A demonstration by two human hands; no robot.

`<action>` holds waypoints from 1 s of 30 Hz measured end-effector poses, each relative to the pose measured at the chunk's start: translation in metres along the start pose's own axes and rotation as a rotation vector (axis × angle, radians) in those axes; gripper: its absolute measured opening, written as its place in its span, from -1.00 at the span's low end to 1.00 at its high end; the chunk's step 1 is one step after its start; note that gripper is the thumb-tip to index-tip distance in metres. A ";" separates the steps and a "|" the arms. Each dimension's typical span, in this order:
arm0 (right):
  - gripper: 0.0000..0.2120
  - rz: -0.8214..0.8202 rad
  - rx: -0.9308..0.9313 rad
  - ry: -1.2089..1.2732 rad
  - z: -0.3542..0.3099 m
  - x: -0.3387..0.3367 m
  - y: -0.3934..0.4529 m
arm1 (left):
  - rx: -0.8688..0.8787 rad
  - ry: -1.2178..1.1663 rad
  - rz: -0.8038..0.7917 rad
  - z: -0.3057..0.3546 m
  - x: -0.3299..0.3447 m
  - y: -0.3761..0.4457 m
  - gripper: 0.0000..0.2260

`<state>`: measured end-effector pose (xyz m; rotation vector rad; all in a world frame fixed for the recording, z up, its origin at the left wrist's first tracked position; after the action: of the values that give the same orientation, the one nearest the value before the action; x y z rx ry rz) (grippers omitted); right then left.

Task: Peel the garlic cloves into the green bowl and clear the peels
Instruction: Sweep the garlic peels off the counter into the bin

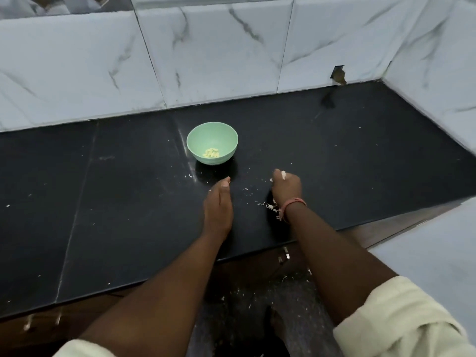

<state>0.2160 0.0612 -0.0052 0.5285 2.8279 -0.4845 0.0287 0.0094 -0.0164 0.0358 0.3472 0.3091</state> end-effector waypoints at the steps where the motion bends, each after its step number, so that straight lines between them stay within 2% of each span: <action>1: -0.65 0.014 0.087 0.130 0.006 -0.004 -0.001 | 0.020 0.053 -0.012 -0.001 0.003 0.001 -0.66; 3: -0.72 0.035 0.267 0.403 0.022 -0.012 -0.003 | 0.041 0.180 -0.074 -0.005 0.009 0.005 -0.62; 6: -0.68 0.048 0.414 0.804 0.037 -0.023 -0.014 | 0.112 0.390 -0.212 -0.011 0.015 0.011 -0.53; 9: -0.65 -0.005 0.499 1.152 0.053 -0.035 -0.032 | 0.200 0.599 -0.342 -0.015 0.026 0.019 -0.42; 14: -0.58 -0.164 0.536 1.496 0.068 -0.043 -0.054 | 0.331 0.777 -0.455 -0.018 0.048 0.025 -0.38; 19: -0.57 -0.295 0.507 1.596 0.066 -0.039 -0.060 | 0.310 0.907 -0.343 -0.015 0.064 0.023 -0.28; 22: -0.56 -0.283 0.469 1.629 0.083 -0.050 -0.069 | 0.350 0.943 -0.393 -0.014 0.071 0.019 -0.25; 24: -0.55 -0.221 0.418 1.607 0.095 -0.064 -0.077 | 0.444 0.926 -0.499 -0.009 0.078 0.015 -0.26; 26: -0.52 -0.089 0.384 1.542 0.111 -0.076 -0.085 | 0.532 0.903 -0.629 -0.004 0.087 0.005 -0.28; 30: -0.51 0.152 0.419 1.481 0.129 -0.072 -0.095 | 0.693 0.747 -0.782 0.011 0.100 -0.022 -0.29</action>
<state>0.2655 -0.0912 -0.0773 1.7725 3.9134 -0.9344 0.1281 0.0189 -0.0413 0.4613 1.1560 -0.6106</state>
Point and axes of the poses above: each hand's wrist, its own y-axis towards the middle knuckle, its own x-axis out of the palm, z = x × y, the point moved 4 cm from there along y, towards the middle knuckle, and after that the axes turned 3 degrees about x, right-handed, at the moved point
